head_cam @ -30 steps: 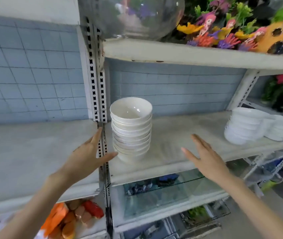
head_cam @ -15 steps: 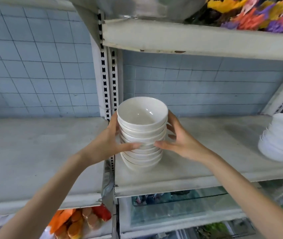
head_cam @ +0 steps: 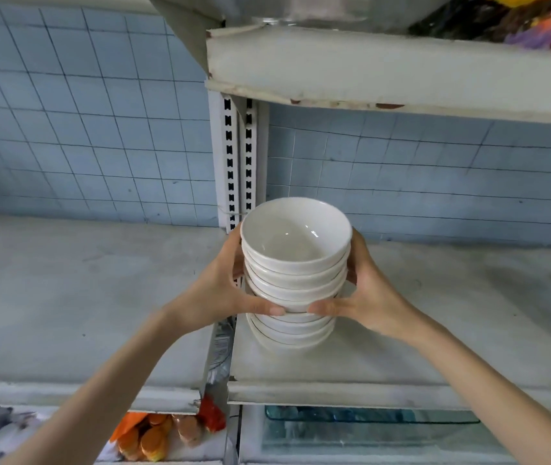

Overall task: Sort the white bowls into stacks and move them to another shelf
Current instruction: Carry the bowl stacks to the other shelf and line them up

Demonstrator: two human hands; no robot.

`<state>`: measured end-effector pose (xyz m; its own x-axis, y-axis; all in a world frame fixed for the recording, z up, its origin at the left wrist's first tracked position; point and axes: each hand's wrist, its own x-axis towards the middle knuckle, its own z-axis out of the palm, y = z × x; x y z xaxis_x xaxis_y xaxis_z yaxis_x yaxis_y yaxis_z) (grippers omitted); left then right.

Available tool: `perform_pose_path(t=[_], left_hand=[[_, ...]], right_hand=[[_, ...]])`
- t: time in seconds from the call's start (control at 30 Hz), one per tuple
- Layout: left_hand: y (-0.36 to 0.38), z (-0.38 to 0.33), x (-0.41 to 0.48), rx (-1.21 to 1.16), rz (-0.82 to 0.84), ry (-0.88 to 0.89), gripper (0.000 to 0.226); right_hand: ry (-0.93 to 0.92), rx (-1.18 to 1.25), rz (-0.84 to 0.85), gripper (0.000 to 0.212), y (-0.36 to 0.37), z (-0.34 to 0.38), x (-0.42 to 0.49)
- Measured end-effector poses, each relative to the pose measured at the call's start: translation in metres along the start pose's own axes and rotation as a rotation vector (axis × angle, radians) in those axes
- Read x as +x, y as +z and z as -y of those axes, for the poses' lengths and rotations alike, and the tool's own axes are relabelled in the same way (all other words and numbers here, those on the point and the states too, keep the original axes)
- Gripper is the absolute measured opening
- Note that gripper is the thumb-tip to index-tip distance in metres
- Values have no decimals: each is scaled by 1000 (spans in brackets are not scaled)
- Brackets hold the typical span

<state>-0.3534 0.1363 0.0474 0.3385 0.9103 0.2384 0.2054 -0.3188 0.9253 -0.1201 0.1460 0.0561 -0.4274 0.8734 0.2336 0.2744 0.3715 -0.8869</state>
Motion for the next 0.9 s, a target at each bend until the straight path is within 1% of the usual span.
perform_pose_path(t=[0.17,0.3,0.4,0.5,0.57,0.63,0.77,0.83,0.9], left_hand=[[4,-4,3,1,-62,10,112],[1,-16,8,-22,-99,37,117],[-5,-33,14,-49,-106,86,116],[-9,-48,16,-89,-148,122,116],[-11,-55,14,-110,-171,131,120],[-13,-59,8,-126,-175,131,125],[-18,-57,-8,-129,-166,141,124],[-22,-55,-16,-139,-165,145,120],[-26,-56,-25,-153,-155,137,126]], right_hand=[[-34,37,-32,120,-5,-4,3],[-70,72,-55,124,-12,5,10],[-105,88,-80,124,-17,18,17],[-141,129,-104,125,-20,32,22],[-161,150,-112,126,-20,41,23],[-171,168,-109,124,-17,47,23],[-166,196,-83,118,-5,55,16],[-157,221,-80,118,4,59,11],[-154,232,-80,120,13,62,6]])
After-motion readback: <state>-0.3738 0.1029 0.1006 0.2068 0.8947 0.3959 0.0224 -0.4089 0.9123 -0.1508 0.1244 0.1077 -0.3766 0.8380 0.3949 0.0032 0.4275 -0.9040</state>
